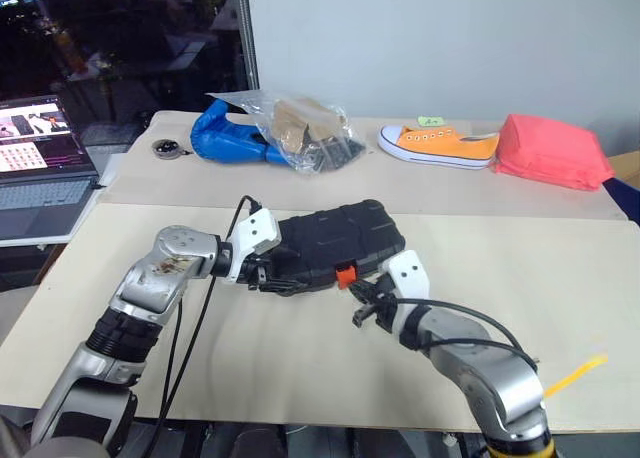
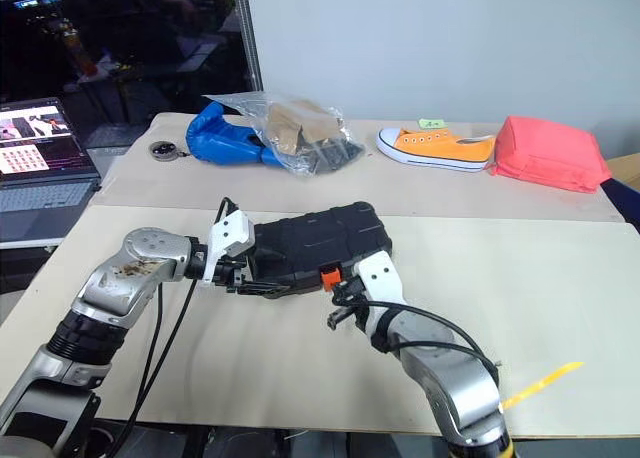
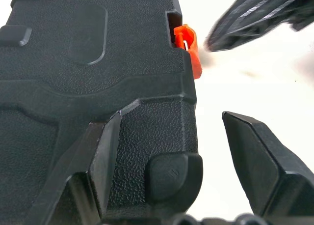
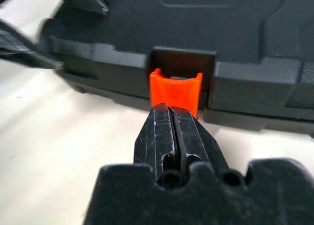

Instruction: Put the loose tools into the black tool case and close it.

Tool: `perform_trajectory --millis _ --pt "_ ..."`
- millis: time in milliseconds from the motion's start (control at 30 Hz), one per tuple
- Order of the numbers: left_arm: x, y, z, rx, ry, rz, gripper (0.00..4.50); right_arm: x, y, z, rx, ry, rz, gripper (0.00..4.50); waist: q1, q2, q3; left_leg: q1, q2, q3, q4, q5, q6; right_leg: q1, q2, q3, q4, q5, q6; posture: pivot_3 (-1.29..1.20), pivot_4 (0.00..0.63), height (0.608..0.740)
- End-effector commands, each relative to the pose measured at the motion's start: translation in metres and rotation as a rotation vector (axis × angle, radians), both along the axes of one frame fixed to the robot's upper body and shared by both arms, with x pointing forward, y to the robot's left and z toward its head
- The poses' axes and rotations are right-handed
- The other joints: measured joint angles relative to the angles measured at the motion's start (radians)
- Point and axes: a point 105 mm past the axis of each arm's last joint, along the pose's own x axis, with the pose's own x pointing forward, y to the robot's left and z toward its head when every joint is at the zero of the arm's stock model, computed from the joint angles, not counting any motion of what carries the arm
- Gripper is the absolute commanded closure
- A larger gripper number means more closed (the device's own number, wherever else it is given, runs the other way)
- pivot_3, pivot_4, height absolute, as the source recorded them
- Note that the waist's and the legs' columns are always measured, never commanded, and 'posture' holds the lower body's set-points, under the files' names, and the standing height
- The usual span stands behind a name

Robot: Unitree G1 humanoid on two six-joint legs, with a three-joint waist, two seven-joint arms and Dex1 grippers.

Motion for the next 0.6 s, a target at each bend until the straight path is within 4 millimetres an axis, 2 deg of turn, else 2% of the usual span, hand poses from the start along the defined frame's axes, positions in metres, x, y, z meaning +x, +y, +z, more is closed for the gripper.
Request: perform_trajectory --millis 33,133,267,400,500,600 --pt "-0.008 0.011 -0.042 0.098 0.14 0.033 0.98 0.016 0.006 0.013 0.02 -0.082 -0.026 4.49 -0.002 0.0 0.0 0.0 0.0 0.0 0.0 0.0 0.0 0.0 0.0 0.0 0.0 0.0 0.0 0.0 0.15 0.74" --pt "-0.008 0.01 -0.043 0.097 0.137 0.033 0.98 0.015 0.005 0.015 0.026 -0.088 -0.017 4.49 -0.003 0.0 0.0 0.0 0.0 0.0 0.0 0.0 0.0 0.0 0.0 0.0 0.0 0.001 0.001 0.0 0.15 0.74" --pt "-0.008 0.01 -0.043 0.093 0.135 0.038 0.98 -0.01 0.004 0.026 0.107 -0.084 0.092 4.49 0.001 0.0 0.0 0.0 0.0 0.0 0.0 0.0 0.0 0.0 0.0 0.0 0.001 0.001 0.001 0.0 0.15 0.74" --pt "-0.008 0.011 -0.044 0.09 0.135 0.04 0.98 -0.019 0.0 0.039 0.162 -0.137 0.135 4.49 0.002 0.0 0.0 -0.001 0.0 0.0 0.0 0.0 0.0 0.0 0.001 0.0 0.0 0.001 0.001 0.0 0.15 0.74" --pt "-0.008 0.01 -0.045 0.088 0.138 0.043 0.98 -0.005 -0.003 0.044 0.185 -0.185 0.057 4.49 0.001 0.0 0.0 -0.001 0.0 0.0 0.0 0.0 0.0 0.001 0.001 0.0 0.0 0.0 0.002 0.0 0.15 0.74" --pt "-0.008 0.01 -0.045 0.087 0.137 0.047 0.98 0.013 -0.008 0.04 0.156 -0.201 -0.036 4.49 0.001 0.0 0.0 0.0 0.0 0.0 0.0 0.0 0.0 0.001 0.0 0.0 0.0 0.0 0.002 0.0 0.15 0.74"
